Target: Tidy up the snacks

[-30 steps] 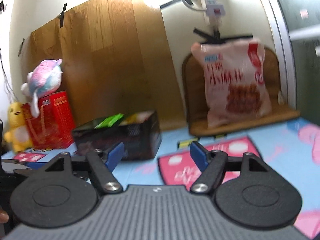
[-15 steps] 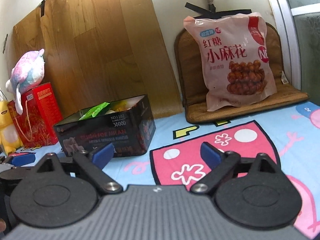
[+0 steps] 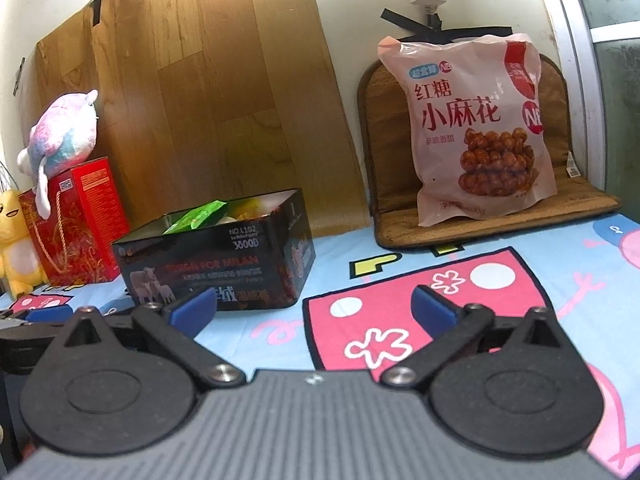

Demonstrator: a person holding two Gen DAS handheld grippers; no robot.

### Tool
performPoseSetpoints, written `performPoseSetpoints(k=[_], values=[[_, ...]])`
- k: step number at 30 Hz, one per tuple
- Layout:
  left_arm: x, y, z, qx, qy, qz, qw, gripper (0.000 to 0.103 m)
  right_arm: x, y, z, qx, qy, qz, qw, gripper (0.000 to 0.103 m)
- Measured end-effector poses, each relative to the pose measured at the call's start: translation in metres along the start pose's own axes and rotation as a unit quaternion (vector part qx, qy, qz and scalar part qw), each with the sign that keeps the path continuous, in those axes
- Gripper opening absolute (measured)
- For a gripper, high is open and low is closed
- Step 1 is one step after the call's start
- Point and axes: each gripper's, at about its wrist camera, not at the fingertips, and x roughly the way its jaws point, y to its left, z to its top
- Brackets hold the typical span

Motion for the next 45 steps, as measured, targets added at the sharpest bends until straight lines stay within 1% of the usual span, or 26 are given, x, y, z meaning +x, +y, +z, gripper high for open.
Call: performPoseSetpoints(k=[4, 9, 13, 23, 45], values=[[0.0, 0.003, 0.0, -0.01, 0.004, -0.003, 0.9999, 0.103, -0.001, 0.004, 0.0, -0.011, -0.001, -0.013, 1.0, 0.103], [0.001, 0.003, 0.0, -0.012, 0.005, 0.003, 0.9999, 0.103, -0.002, 0.012, -0.002, -0.041, 0.004, -0.004, 0.999, 0.103], [0.0, 0.003, 0.0, -0.012, 0.005, 0.006, 0.9999, 0.103, -0.002, 0.014, -0.003, -0.05, 0.012, -0.002, 0.999, 0.103], [0.0, 0.003, 0.0, -0.015, 0.005, 0.005, 0.9999, 0.103, 0.003, 0.01, -0.003, -0.037, 0.028, -0.016, 0.999, 0.103], [-0.001, 0.003, 0.0, -0.012, 0.004, 0.01, 0.9999, 0.103, 0.004, 0.011, -0.003, -0.037, 0.03, -0.017, 0.999, 0.103]])
